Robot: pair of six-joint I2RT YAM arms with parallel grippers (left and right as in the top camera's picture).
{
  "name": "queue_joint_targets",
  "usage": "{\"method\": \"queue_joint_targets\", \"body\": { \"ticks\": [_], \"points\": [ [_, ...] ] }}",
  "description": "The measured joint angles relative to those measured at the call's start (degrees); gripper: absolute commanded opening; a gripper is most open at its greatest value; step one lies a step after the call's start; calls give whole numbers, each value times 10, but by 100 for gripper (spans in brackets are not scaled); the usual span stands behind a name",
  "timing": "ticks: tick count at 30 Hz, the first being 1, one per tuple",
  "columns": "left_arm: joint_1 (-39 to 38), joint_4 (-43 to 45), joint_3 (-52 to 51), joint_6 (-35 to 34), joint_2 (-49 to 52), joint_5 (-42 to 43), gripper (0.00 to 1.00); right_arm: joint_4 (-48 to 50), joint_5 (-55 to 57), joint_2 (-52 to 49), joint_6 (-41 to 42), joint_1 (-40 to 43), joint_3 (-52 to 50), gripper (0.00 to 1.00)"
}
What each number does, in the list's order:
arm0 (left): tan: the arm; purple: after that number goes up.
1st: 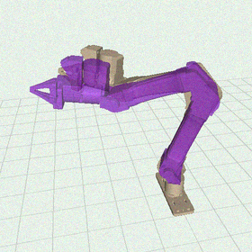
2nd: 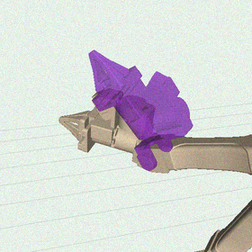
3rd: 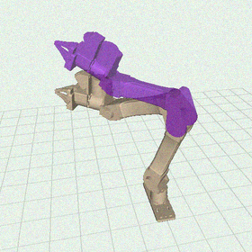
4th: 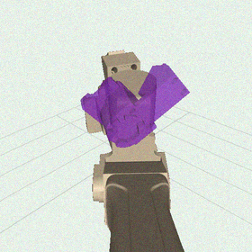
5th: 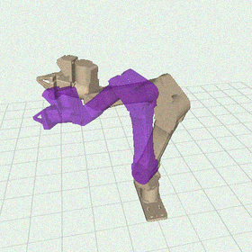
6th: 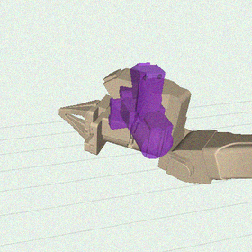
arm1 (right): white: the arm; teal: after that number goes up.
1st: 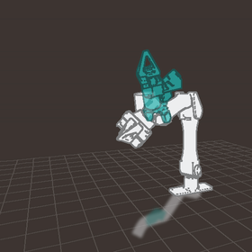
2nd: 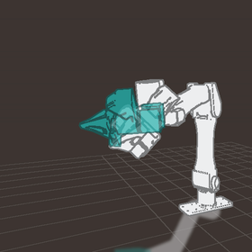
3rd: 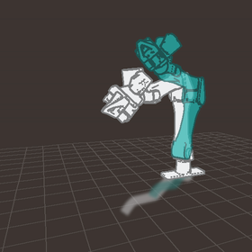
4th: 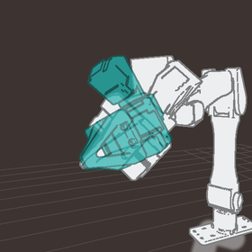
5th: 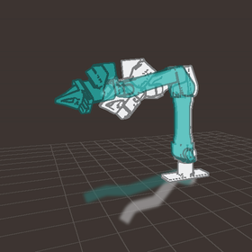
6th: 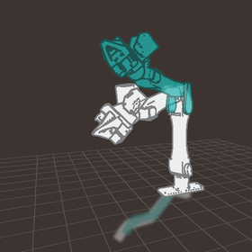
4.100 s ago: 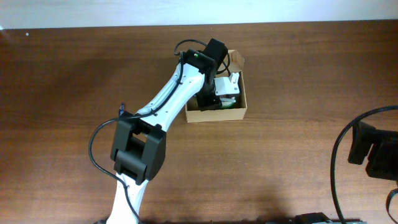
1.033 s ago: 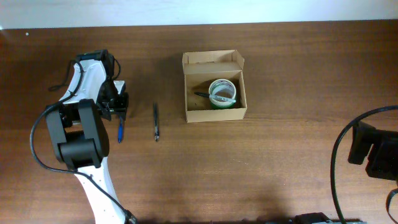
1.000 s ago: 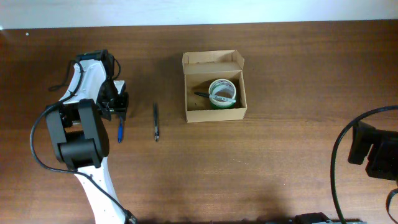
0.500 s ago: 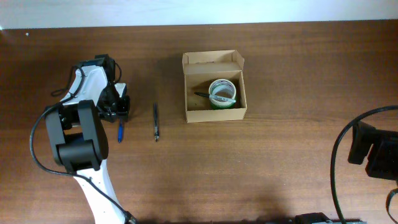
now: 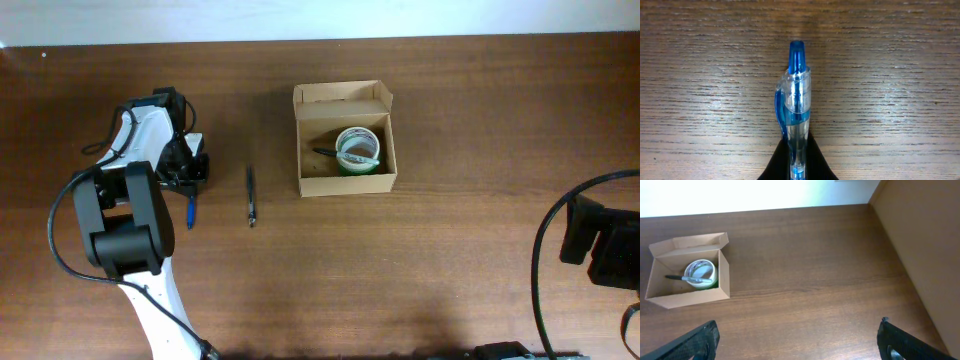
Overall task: Pack container
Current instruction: 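Lower the left gripper onto the blue pen and grasp it, then carry the blue pen into the box and release it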
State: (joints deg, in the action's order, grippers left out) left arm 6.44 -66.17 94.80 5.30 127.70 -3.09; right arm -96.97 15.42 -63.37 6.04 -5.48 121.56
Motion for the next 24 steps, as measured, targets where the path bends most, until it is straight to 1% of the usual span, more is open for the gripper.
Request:
{"method": "queue_joint_targets", "body": {
  "ticks": [8, 12, 15, 19, 22, 24],
  "points": [
    [-5, -8, 5, 1, -1, -4, 2, 0, 0, 0, 0, 0, 0, 99],
    [-25, -27, 45, 1, -13, -8, 2, 0, 0, 0, 0, 0, 0, 99],
    [-47, -34, 87, 1, -54, -9, 2, 0, 0, 0, 0, 0, 0, 99],
    [-83, -35, 121, 12, -138, -10, 2, 0, 0, 0, 0, 0, 0, 99],
    [-114, -37, 130, 36, -191, -10, 2, 0, 0, 0, 0, 0, 0, 99],
    [-136, -37, 131, 57, -208, -10, 2, 0, 0, 0, 0, 0, 0, 99]
  ]
}}
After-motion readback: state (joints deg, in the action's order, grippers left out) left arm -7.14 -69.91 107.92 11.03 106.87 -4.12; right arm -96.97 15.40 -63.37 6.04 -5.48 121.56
